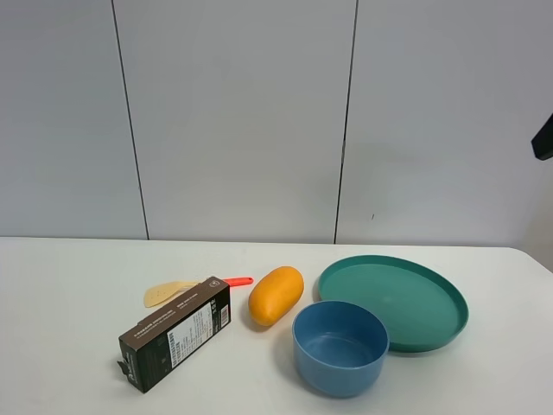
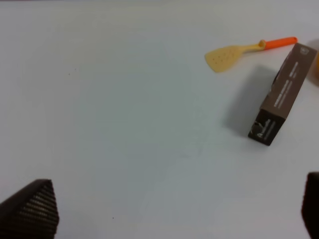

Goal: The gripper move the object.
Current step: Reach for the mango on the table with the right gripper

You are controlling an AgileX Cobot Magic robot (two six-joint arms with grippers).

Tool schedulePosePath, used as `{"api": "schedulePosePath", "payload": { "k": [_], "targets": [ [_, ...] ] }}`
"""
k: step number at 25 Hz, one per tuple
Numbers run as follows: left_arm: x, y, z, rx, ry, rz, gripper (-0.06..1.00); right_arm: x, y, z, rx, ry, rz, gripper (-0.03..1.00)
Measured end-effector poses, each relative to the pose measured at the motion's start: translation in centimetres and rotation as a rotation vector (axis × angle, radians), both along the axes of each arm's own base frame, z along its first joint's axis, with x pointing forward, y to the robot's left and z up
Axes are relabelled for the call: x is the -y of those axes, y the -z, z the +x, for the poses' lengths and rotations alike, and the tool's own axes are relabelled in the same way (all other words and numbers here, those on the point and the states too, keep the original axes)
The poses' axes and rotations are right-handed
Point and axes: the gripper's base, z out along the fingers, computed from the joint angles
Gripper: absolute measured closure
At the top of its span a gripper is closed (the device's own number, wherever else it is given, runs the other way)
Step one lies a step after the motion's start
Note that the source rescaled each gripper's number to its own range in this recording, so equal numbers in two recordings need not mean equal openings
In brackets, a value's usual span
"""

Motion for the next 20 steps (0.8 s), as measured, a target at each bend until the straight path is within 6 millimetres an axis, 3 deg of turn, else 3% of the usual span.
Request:
{"api": "schedulePosePath", "payload": {
  "k": [6, 13, 20],
  "targets": [
    [0.0, 0.0, 0.0, 0.000, 0.000, 0.000, -0.06, -3.9, 0.5, 2.8, -0.066, -0.003, 0.070, -0.03],
    [0.0, 0.0, 0.0, 0.000, 0.000, 0.000, -0.06, -10.4, 0.2, 8.2, -0.101, -0.030, 0.060, -0.03],
    [0.0, 0.0, 0.0, 0.000, 0.000, 0.000, -0.06, -16.3, 3.4, 13.0, -0.238, -0.030, 0.019, -0.03]
  ]
}}
